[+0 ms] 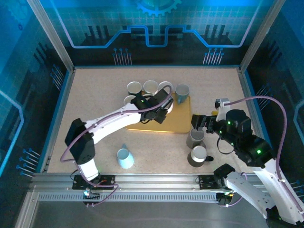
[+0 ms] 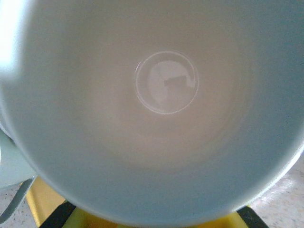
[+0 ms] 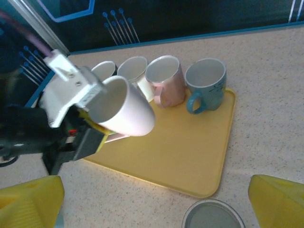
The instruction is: Turn the mug right side up
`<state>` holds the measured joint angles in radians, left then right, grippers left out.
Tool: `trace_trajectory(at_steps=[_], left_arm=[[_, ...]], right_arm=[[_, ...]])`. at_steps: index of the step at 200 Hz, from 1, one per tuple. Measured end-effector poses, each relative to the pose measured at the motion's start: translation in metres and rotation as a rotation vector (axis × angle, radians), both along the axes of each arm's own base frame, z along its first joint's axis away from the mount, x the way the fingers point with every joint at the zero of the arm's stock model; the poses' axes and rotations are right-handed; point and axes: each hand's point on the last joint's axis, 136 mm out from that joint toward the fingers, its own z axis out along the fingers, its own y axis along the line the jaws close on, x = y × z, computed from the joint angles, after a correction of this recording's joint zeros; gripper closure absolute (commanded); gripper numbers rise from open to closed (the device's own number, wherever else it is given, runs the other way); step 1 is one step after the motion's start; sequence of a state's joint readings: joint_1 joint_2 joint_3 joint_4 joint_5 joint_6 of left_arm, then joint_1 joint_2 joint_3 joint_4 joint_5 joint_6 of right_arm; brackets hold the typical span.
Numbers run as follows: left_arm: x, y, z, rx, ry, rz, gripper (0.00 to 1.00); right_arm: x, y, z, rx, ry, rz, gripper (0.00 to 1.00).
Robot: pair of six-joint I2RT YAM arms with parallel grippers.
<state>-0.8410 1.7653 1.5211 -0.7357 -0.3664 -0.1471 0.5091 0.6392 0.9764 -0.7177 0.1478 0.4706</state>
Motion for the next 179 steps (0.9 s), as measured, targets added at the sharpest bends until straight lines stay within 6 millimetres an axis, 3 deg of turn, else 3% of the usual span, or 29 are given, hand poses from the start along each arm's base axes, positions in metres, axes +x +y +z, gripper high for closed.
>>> trace_trajectory(at_steps=[46,114,167,179], left_arm=[[0.014,-0.001,-0.035,0.075,0.023,0.034,1.0],[0.038,0.012,-0.055,0.06,0.032,0.135,1.0],[0.049,0.016,-0.088,0.091,0.062,0.16,1.0],[0.053,0.015,-0.088,0.081,0.054,0.164,0.93]], right_arm=[[-0.003,0.007,-0.008,-0.012,0.013,0.053,0.0],[-0.004,0.015,-0.013,-0.005,0.011,0.097,0.0],[-0.005,0.019,-0.017,-0.004,0.017,0.119,0.0],[-0.005,0.019,-0.017,-0.006,0.017,0.122,0.0]])
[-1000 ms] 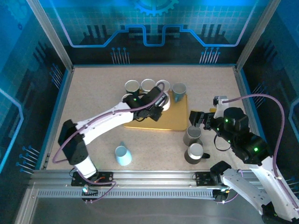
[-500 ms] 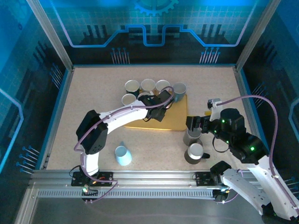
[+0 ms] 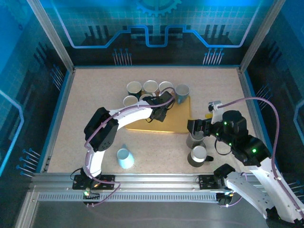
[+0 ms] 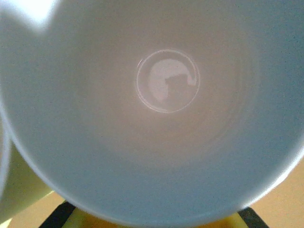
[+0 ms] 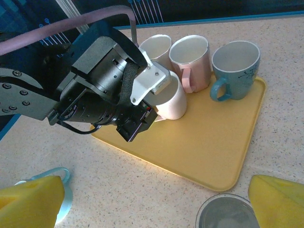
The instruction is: Turn the mug right side up
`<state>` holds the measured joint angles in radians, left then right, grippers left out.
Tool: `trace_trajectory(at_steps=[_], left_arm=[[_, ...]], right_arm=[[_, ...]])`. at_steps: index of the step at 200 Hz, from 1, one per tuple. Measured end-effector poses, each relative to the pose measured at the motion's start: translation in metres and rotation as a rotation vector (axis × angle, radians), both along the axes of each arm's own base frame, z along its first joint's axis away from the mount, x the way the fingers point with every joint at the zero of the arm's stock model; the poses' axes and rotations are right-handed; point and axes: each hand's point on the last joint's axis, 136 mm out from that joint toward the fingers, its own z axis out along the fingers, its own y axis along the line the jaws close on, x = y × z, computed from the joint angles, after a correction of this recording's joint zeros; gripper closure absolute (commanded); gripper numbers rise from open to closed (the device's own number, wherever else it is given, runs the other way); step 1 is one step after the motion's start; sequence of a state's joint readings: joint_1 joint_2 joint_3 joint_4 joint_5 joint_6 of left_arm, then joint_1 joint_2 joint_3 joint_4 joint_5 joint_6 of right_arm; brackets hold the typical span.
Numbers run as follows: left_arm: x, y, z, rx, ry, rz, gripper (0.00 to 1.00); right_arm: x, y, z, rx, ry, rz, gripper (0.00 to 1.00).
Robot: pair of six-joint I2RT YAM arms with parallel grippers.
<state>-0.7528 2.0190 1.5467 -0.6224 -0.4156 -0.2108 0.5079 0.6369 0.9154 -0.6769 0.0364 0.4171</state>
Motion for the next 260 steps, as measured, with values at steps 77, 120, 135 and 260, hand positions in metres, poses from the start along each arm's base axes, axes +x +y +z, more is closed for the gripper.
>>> trace_trajectory(at_steps=[77,120,135,260], left_arm=[[0.006,0.002,0.004,-0.042,-0.03,0.042,0.68],[-0.013,0.003,0.039,-0.127,-0.059,0.029,0.65],[-0.022,-0.002,0.059,-0.172,-0.079,0.003,0.64],[-0.115,0.041,0.178,-0.45,-0.148,-0.074,0.58]], right_arm=[[0.006,0.005,-0.008,-0.016,0.033,0.015,0.0],[0.008,0.008,0.0,0.047,0.005,0.012,0.0],[0.005,0.015,0.003,0.103,-0.016,0.055,0.0],[0.016,0.069,-0.023,0.221,0.418,0.084,0.04]])
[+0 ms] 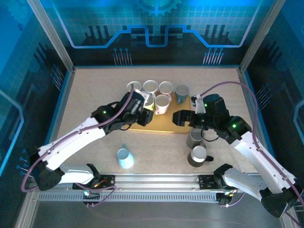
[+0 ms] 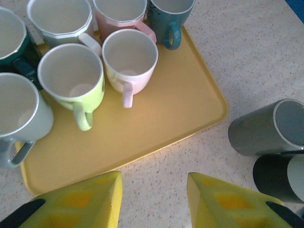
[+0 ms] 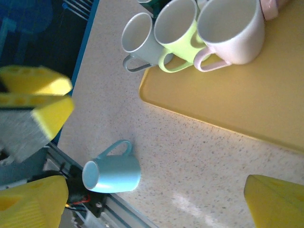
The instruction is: Turn the mug right side up
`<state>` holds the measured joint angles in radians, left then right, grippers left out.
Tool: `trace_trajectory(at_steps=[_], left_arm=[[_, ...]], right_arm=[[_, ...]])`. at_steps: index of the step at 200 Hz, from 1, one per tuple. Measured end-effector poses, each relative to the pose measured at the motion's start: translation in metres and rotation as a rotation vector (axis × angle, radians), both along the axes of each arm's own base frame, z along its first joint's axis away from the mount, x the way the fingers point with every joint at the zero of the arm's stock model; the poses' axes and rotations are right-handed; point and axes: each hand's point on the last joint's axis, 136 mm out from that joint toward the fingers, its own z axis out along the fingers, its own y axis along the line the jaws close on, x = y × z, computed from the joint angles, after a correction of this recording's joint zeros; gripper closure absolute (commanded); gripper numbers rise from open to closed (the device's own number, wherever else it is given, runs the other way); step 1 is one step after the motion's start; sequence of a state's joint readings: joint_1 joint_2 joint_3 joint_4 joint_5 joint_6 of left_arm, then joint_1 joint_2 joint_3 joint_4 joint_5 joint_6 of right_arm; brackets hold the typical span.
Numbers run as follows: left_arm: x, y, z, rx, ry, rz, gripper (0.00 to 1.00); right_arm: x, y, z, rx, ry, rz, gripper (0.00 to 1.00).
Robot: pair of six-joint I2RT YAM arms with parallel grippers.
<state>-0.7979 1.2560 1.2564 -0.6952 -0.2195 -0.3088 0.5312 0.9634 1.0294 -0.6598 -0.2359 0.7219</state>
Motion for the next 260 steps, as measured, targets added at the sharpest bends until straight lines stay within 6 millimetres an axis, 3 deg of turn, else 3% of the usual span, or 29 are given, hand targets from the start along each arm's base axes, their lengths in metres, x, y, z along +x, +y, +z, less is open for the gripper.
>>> trace_trajectory(at_steps=[22,67,99,139,179,207,234,260], left_arm=[[-0.014,0.014,0.0,0.0,0.0,0.0,0.58],[-0.034,0.036,0.0,-0.002,0.002,0.007,0.57],[-0.045,0.055,0.002,-0.003,-0.017,0.03,0.56],[-0.051,0.091,-0.003,0.007,-0.017,0.113,0.54],[-0.055,0.133,-0.018,-0.031,0.001,0.283,0.51],[-0.059,0.152,-0.019,-0.06,-0.014,0.374,0.5],[-0.062,0.165,-0.01,-0.076,-0.066,0.419,0.5],[-0.067,0.174,-0.002,-0.092,-0.12,0.442,0.5]], right_arm=[[0.0,0.012,0.005,0.034,0.052,-0.028,0.02],[-0.016,0.065,0.047,0.073,-0.01,0.086,0.02],[-0.032,0.091,0.046,0.025,-0.093,0.218,0.04],[-0.045,0.116,0.022,-0.188,-0.231,0.417,0.01],[-0.034,0.137,-0.027,-0.465,-0.243,0.561,0.0],[-0.038,0.158,-0.057,-0.563,-0.198,0.637,0.0],[-0.067,0.19,-0.073,-0.621,-0.244,0.782,0.0],[-0.107,0.211,-0.089,-0.683,-0.463,1.052,0.0]])
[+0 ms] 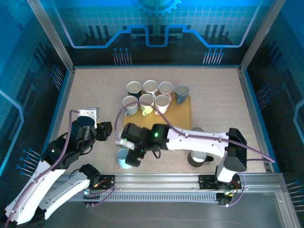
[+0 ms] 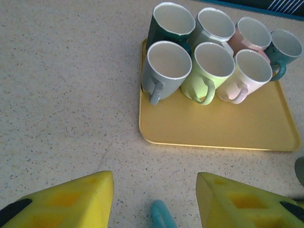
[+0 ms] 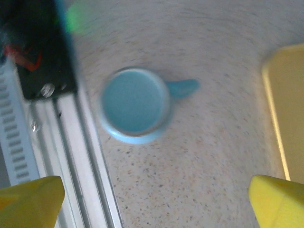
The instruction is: Turn the mug right side up
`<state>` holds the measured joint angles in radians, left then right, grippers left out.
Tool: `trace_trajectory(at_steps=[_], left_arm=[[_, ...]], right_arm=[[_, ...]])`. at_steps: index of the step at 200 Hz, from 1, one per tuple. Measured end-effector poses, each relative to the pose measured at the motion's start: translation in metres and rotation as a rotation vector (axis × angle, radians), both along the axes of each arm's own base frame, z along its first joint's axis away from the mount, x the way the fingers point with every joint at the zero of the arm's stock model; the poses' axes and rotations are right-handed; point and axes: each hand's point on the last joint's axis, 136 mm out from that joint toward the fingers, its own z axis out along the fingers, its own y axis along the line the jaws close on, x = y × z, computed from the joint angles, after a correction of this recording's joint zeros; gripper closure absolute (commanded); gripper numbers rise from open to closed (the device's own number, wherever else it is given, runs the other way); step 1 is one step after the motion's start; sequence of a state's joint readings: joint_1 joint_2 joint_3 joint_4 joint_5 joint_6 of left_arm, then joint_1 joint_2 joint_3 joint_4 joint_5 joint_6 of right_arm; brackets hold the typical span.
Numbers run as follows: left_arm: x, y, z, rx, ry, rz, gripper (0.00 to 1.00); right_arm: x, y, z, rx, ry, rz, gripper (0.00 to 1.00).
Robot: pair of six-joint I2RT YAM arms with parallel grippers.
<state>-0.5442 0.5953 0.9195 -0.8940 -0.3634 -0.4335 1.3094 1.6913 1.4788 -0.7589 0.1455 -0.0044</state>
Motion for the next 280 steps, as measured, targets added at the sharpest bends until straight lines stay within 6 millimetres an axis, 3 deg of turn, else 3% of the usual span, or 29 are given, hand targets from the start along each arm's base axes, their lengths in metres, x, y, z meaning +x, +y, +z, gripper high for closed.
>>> trace_trajectory(at_steps=[17,36,67,96,123,145,178,228,280], left_arm=[[-0.002,0.004,0.0,0.013,-0.017,0.005,0.5],[-0.002,0.007,-0.001,0.022,-0.021,0.011,0.49],[-0.002,0.009,-0.004,0.036,-0.02,0.021,0.49],[-0.003,0.014,-0.005,0.041,-0.034,0.038,0.47],[-0.005,0.02,0.001,0.042,-0.063,0.061,0.47],[-0.005,0.022,0.002,0.042,-0.075,0.07,0.47],[-0.005,0.022,-0.001,0.044,-0.073,0.07,0.47],[-0.005,0.022,0.0,0.043,-0.074,0.067,0.47],[-0.005,0.028,-0.004,0.081,-0.073,0.082,0.47]], right_arm=[[-0.02,-0.002,-0.02,-0.025,-0.084,0.266,0.0],[-0.018,-0.011,-0.032,-0.035,-0.129,0.456,0.0],[0.004,-0.005,-0.017,0.04,-0.221,0.673,0.0],[0.004,0.017,0.005,0.082,-0.289,0.843,0.0],[0.006,0.033,0.006,0.067,-0.305,0.937,0.01],[0.006,0.041,-0.013,0.014,-0.288,1.006,0.03],[0.001,0.046,-0.04,-0.087,-0.243,1.086,0.04],[-0.005,0.051,-0.052,-0.15,-0.268,1.169,0.04],[-0.006,0.05,-0.087,-0.231,-0.234,1.217,0.06]])
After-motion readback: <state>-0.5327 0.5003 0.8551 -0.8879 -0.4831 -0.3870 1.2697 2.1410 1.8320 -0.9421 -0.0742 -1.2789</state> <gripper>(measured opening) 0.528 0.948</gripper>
